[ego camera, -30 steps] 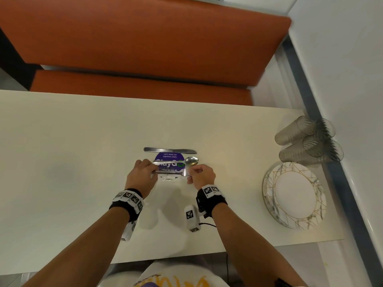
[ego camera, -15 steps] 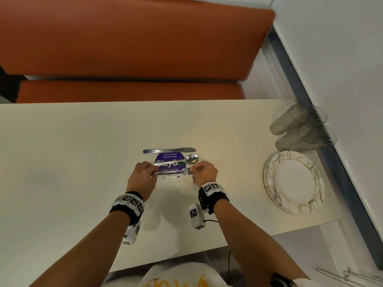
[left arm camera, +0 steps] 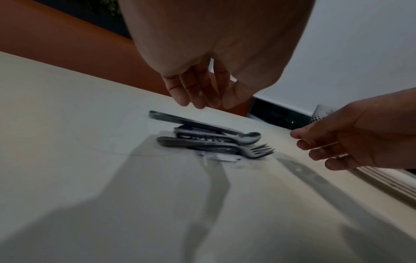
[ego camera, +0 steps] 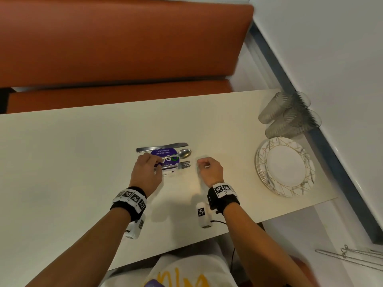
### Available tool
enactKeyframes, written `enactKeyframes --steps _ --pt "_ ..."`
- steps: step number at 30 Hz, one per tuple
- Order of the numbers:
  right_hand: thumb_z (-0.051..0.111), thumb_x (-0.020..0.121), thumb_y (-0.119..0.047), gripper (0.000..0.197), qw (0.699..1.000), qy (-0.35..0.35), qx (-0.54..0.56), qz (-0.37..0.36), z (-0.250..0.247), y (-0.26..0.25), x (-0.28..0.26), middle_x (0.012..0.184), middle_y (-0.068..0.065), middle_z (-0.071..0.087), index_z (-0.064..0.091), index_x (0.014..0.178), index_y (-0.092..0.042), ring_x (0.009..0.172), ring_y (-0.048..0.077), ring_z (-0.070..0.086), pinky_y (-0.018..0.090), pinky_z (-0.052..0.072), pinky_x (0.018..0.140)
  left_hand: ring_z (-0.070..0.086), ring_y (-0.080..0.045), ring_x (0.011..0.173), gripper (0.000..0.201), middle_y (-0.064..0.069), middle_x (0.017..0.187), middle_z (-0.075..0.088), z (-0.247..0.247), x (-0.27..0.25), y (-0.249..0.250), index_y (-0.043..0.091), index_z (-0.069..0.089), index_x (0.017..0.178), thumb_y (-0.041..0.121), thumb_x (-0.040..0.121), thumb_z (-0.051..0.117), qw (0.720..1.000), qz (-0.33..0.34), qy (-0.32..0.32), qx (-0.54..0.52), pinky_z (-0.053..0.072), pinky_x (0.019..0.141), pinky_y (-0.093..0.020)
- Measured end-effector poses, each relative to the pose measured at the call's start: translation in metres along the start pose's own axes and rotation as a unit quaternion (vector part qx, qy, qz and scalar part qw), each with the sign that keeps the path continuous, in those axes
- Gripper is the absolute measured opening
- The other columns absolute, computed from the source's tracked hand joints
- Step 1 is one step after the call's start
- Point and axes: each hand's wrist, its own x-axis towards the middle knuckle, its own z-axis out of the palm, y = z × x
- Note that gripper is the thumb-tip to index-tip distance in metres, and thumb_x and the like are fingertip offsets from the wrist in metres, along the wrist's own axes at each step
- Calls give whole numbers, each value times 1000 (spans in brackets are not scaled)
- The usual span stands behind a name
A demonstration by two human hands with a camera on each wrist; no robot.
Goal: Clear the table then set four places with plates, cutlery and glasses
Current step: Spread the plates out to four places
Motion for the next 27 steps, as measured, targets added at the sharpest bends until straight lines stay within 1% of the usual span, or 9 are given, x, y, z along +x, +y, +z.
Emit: enactKeyframes --steps 2,6,10,12,16,18,20,22,27 --pt "61 93 -4 21 1000 -1 22 -10 -17 4 -1 93 -1 72 73 92 -21 86 22 68 32 58 86 57 -18 100 18 2 109 66 10 5 23 20 70 107 11 93 64 999 2 -17 -27 51 83 -32" --pt "59 93 -3 18 998 0 57 -21 -69 16 1 91 10 73 74 95 -13 66 18 67 29 59 70 65 -8 83 16 8 99 69 42 22 84 24 69 107 17 99 58 995 12 -69 -68 56 78 -32" --pt "60 91 -11 20 997 12 53 -49 -132 42 16 82 -1 73 74 90 -25 71 18 69 34 59 74 66 -7 75 16 10 89 71 89 39 153 25 70 106 18 99 58 990 20 -111 -81 57 73 -32" --pt "61 91 -11 20 997 20 60 -45 -165 54 26 83 -1 73 74 90 -26 74 20 69 35 60 76 67 -8 74 17 10 87 72 112 45 183 26 71 106 18 98 58 986 21 -131 -98 56 73 -30" --pt "62 92 -9 17 996 65 41 -54 -241 85 51 86 -2 73 75 95 -19 77 13 68 16 54 71 68 -11 79 18 7 91 73 160 62 243 25 71 108 17 98 59 977 -11 -165 -136 52 75 -27" --pt "61 92 -6 18 994 91 18 -52 -275 105 65 91 -6 73 74 96 -16 82 7 66 13 52 77 67 -15 82 18 4 96 70 182 70 264 21 69 113 16 98 59 973 -27 -184 -140 53 79 -29" --pt "60 91 -2 19 992 119 4 -45 -301 129 79 96 -7 72 74 95 -15 85 6 64 20 53 84 66 -21 89 25 -2 108 67 202 77 280 16 65 122 18 98 63 971 -41 -206 -116 54 88 -35" --pt "60 90 -2 21 988 150 -24 -39 -321 147 90 99 -3 72 74 94 -16 87 10 64 27 54 88 64 -23 97 40 -9 123 61 218 81 288 13 58 134 22 96 66 968 -60 -227 -89 52 93 -34" --pt "65 76 -12 29 976 184 -112 -15 -352 189 116 101 9 67 70 103 -19 93 26 64 50 56 87 50 -36 135 72 -20 152 39 247 87 301 8 32 157 28 96 66 954 -129 -265 -48 43 113 -45"
